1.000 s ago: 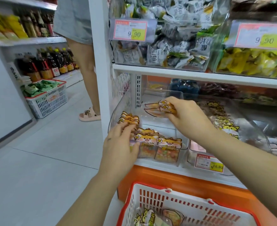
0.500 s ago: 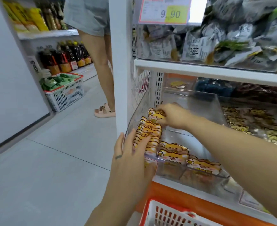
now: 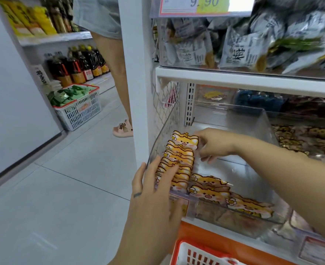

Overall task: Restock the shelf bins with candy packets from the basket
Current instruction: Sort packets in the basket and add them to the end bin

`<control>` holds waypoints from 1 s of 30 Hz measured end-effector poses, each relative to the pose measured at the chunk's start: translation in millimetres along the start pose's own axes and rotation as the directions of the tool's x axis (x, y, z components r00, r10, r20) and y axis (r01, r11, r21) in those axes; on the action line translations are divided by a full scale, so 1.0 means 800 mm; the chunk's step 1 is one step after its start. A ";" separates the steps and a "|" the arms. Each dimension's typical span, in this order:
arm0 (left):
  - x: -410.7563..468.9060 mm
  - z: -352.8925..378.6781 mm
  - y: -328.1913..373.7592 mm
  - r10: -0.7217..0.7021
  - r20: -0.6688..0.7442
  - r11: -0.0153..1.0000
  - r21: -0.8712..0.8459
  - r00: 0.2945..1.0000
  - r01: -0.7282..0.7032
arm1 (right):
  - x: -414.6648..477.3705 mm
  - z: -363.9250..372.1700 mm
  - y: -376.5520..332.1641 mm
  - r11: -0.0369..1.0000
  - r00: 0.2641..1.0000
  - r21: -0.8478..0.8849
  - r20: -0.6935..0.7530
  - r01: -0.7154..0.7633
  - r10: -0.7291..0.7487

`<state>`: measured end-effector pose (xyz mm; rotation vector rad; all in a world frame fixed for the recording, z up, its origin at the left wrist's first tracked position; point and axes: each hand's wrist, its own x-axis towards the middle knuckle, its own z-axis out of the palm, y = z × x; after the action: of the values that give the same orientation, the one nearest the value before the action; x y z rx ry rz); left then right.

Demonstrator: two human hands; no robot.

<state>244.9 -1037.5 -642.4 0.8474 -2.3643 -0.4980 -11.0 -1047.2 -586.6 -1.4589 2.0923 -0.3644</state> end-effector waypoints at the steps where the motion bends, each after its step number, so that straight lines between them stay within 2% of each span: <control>1: -0.001 -0.001 0.003 -0.005 0.004 1.000 -0.004 1.000 0.005 | 0.001 0.004 0.001 1.000 1.000 0.004 -0.030 0.008 -0.008; 3: 0.001 -0.007 0.012 -0.042 0.053 0.999 -0.005 0.998 0.042 | 0.003 0.010 0.002 0.999 0.997 -0.022 -0.072 0.035 -0.037; 6: -0.001 -0.014 0.018 -0.099 0.140 0.995 0.021 0.985 0.097 | 0.002 0.012 0.003 0.998 0.997 -0.037 -0.059 0.057 -0.059; 10: -0.001 -0.011 0.014 -0.087 0.093 0.995 -0.044 0.992 0.091 | -0.001 0.015 0.000 0.993 0.995 -0.087 -0.053 0.076 -0.081; 16: -0.002 -0.011 0.012 -0.081 0.072 0.997 -0.014 0.994 0.082 | 0.001 0.022 0.003 0.984 0.996 -0.154 -0.024 0.086 -0.091; 22: 0.000 -0.018 0.018 -0.114 0.160 0.993 0.026 0.981 0.111 | -0.001 0.015 0.008 0.995 1.000 -0.100 -0.006 0.029 -0.030; 27: 0.000 -0.026 0.028 -0.145 0.211 0.985 0.122 0.967 0.121 | -0.024 0.006 0.002 0.984 0.997 -0.177 -0.077 -0.021 0.007; 30: -0.004 -0.025 0.031 -0.109 0.179 0.992 0.083 0.978 0.096 | -0.062 0.000 -0.014 0.976 0.984 -0.217 -0.177 -0.021 -0.019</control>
<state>248.5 -1020.4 -615.4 0.9999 -2.5296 -0.5548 9.7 -1005.7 -566.6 -1.6012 2.3374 -0.2804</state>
